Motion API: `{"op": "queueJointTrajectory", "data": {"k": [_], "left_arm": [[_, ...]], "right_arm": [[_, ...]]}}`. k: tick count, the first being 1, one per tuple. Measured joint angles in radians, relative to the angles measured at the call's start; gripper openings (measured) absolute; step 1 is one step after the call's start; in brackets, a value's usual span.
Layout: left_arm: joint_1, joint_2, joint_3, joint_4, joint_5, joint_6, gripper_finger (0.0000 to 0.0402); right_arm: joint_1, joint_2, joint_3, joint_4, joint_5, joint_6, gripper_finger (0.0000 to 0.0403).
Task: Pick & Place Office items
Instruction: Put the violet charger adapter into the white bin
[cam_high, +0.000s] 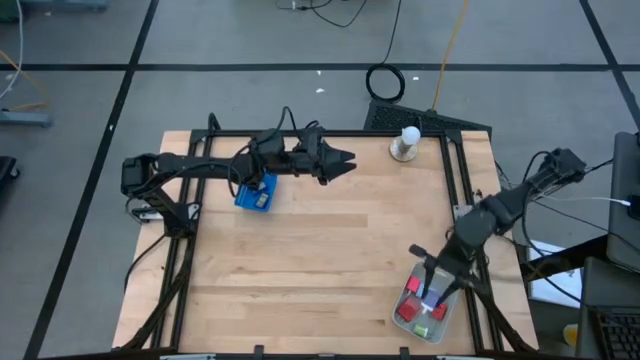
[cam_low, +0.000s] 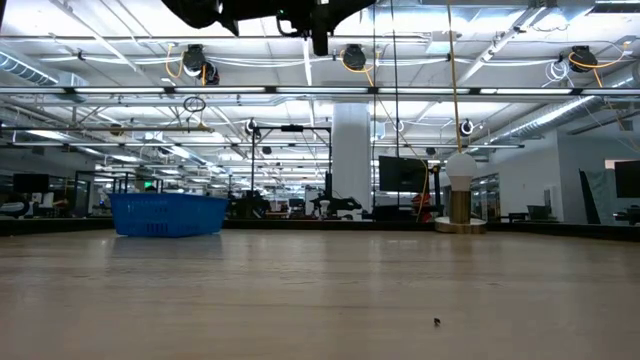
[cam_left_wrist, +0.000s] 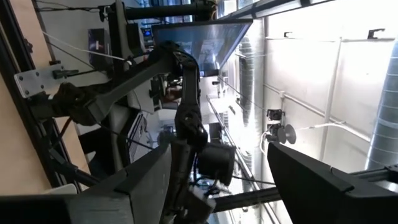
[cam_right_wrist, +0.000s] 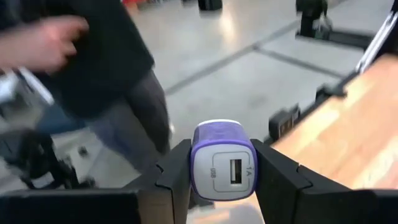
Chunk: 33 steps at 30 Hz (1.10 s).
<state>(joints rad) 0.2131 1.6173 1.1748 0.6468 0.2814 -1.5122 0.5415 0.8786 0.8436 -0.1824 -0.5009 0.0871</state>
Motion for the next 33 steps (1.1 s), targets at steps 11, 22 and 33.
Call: {"op": "queueJointTrajectory", "data": {"k": [11,22,33], "left_arm": [[-0.026,0.0,0.0,0.001,-0.075,0.088,0.0286],[-0.029,0.0,0.0,0.0,-0.161,0.101,0.0268],[-0.029,0.0,0.0,0.0,-0.205,0.104,0.0266]], "right_arm": [[0.235,0.142,0.0,-0.186,0.188,-0.027,0.0127],[0.266,0.177,0.0,-0.386,0.338,-0.028,0.0126],[0.266,0.177,-0.069,-0.368,0.373,-0.017,0.0126]]}}
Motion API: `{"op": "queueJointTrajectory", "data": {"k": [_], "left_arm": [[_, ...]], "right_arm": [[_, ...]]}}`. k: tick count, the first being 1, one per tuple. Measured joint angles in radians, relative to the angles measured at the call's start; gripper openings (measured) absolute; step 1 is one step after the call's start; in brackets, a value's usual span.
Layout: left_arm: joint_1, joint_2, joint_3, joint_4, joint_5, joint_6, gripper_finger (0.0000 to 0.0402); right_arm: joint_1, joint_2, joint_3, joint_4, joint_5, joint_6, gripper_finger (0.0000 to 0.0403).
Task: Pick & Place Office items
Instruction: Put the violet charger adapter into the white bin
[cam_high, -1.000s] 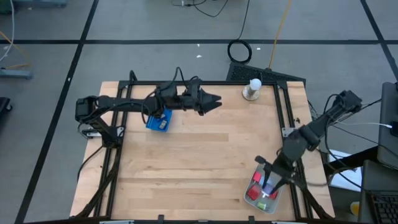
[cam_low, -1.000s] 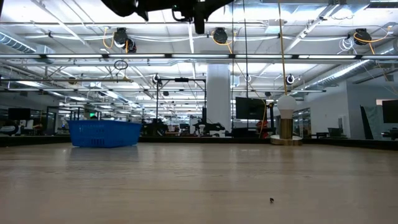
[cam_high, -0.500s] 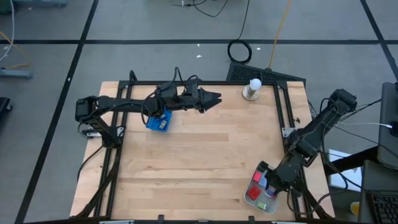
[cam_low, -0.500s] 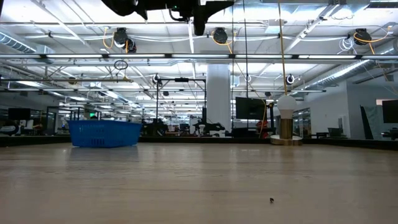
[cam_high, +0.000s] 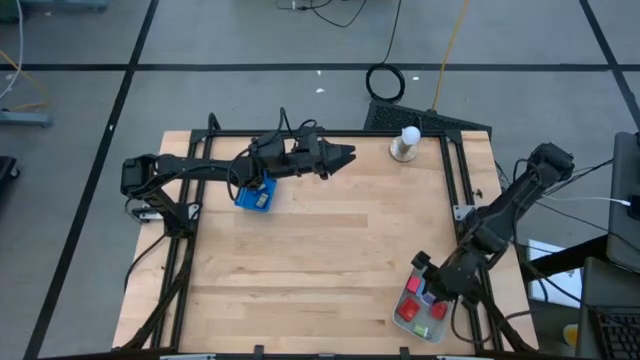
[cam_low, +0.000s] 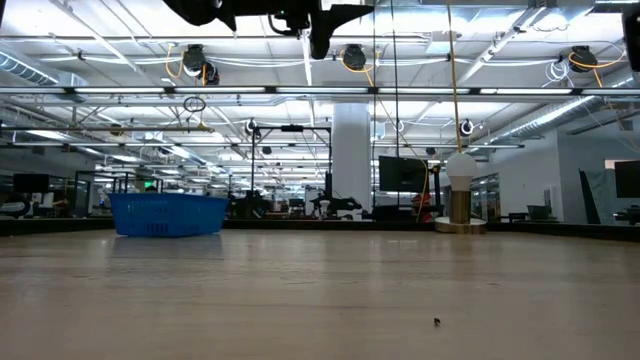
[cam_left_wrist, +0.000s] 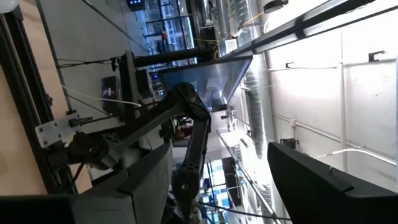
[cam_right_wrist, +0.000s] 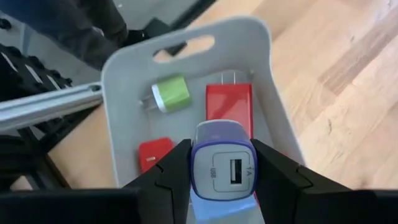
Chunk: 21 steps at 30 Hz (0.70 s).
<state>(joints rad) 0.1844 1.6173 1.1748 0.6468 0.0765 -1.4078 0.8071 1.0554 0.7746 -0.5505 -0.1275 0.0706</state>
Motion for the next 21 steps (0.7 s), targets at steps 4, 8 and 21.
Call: {"op": "queueJointTrajectory", "data": {"k": [4,8,21], "left_arm": [[0.0,0.0,0.0,0.0,0.0,0.0,0.0268],[0.0,0.0,0.0,0.0,0.0,0.0,0.026],[0.0,0.0,0.0,0.0,-0.002,0.0,0.0268]], "right_arm": [[0.0,0.0,-0.048,0.035,-0.002,0.006,0.0126],[0.0,0.0,-0.092,0.094,-0.002,-0.009,0.0126],[0.0,0.0,-0.142,0.175,-0.003,0.022,0.0158]]}}
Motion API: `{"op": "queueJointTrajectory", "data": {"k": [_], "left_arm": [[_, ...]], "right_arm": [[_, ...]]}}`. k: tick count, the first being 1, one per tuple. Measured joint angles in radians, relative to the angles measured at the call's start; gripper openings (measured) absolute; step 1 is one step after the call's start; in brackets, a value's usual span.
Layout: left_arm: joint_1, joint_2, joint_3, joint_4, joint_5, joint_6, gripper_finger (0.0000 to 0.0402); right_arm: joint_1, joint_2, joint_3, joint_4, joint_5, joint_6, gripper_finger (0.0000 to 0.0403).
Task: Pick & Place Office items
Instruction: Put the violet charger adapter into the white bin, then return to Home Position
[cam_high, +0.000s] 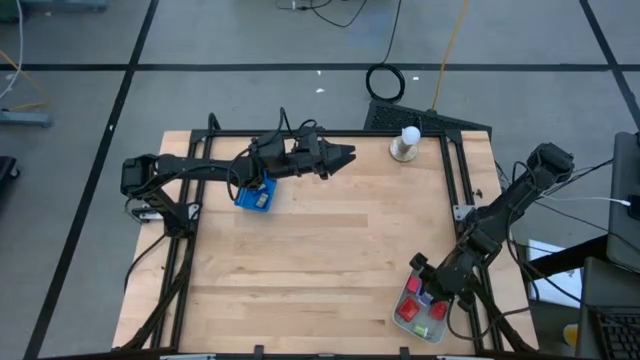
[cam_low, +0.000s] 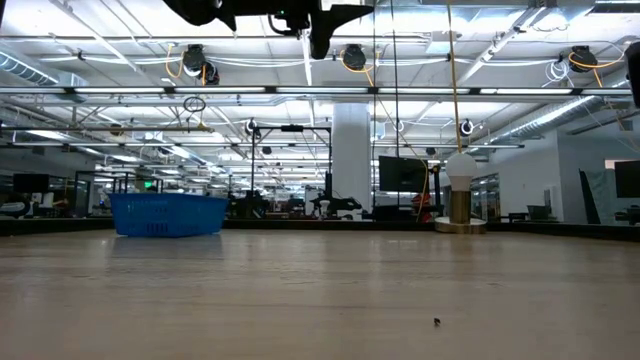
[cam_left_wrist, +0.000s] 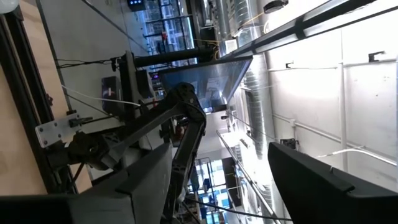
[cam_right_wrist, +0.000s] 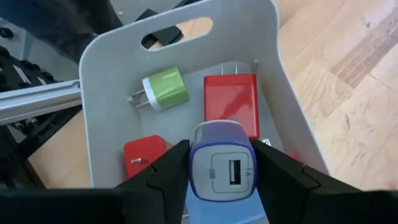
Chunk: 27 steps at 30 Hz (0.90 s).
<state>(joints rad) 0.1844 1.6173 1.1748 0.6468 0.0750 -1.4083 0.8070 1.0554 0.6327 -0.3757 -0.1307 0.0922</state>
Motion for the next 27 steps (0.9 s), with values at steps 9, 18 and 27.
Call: {"op": "queueJointTrajectory", "data": {"k": [9,18,27], "left_arm": [[-0.003,0.0,0.0,0.0,0.003,0.04,0.0278],[-0.003,0.0,0.0,0.003,0.012,0.129,0.0255],[-0.003,0.0,0.0,0.013,0.085,0.261,0.0234]], "right_arm": [[0.0,-0.001,0.0,0.038,-0.009,0.019,0.0173],[0.0,-0.025,0.0,0.145,-0.021,0.072,0.0212],[-0.003,-0.13,-0.001,0.15,0.178,0.117,0.025]]}}
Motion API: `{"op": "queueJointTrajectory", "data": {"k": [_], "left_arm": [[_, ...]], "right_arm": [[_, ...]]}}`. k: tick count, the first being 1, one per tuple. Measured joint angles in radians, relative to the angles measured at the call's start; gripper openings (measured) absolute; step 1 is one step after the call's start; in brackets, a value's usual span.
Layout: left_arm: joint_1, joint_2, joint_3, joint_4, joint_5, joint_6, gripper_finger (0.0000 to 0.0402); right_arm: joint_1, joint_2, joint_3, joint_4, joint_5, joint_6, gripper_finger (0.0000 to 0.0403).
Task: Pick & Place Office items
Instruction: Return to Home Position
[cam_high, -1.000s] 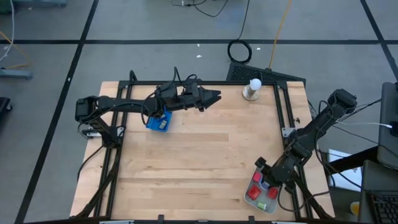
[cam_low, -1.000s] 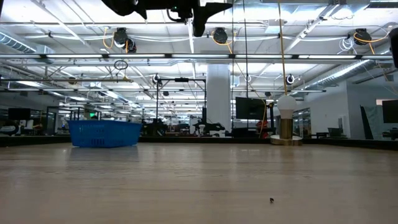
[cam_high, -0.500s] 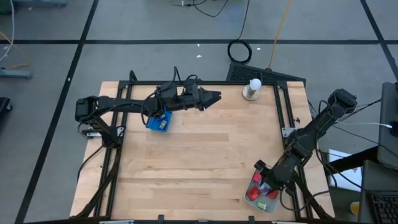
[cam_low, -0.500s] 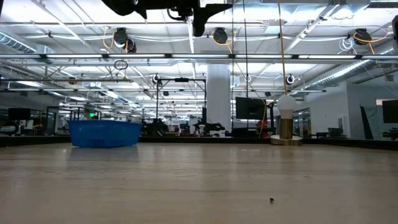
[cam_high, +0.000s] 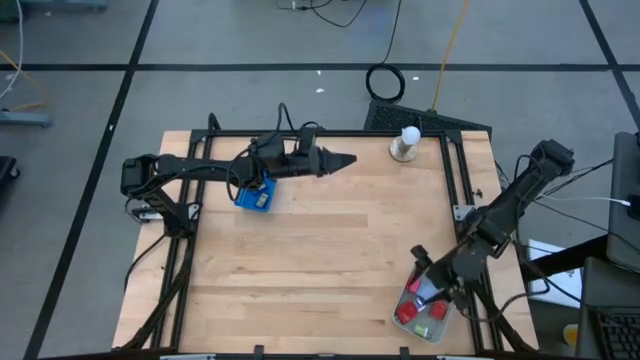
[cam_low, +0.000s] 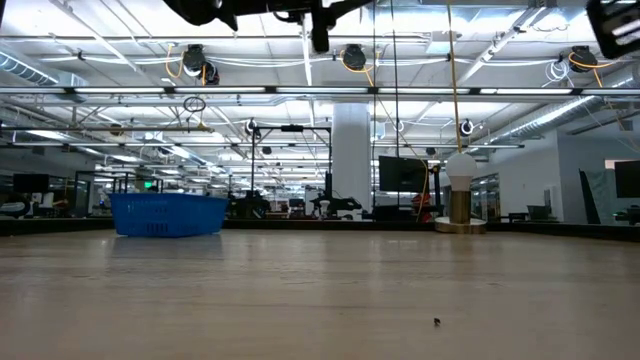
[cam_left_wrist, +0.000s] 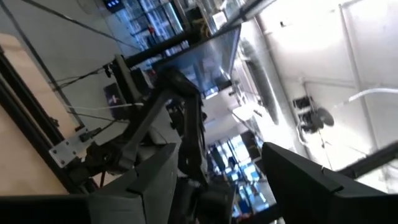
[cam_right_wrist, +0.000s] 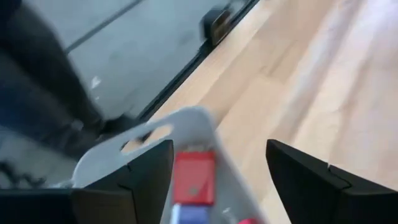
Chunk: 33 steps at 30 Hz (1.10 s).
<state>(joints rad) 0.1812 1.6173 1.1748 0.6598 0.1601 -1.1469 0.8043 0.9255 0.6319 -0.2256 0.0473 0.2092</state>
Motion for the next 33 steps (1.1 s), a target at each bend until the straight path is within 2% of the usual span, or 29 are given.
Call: {"op": "queueJointTrajectory", "data": {"k": [4,11,21,29,33], "left_arm": [[0.001,0.0,0.0,0.0,0.039,0.035,0.0225],[0.011,-0.025,0.0,-0.002,0.067,0.137,0.021],[0.015,-0.174,0.0,-0.058,0.103,0.463,0.0178],[0.066,-0.296,0.001,-0.293,0.112,0.635,0.0151],[0.105,-0.354,0.001,-0.398,0.152,0.682,0.014]], "right_arm": [[-0.006,-0.074,0.0,0.02,0.106,0.018,0.025],[-0.089,-0.179,0.0,0.03,0.19,0.066,0.0245],[-0.288,-0.219,0.0,0.247,0.191,0.086,0.0244],[-0.468,-0.219,0.0,0.374,0.184,0.085,0.0244],[-0.572,-0.219,0.0,0.396,0.102,0.082,0.0244]]}}
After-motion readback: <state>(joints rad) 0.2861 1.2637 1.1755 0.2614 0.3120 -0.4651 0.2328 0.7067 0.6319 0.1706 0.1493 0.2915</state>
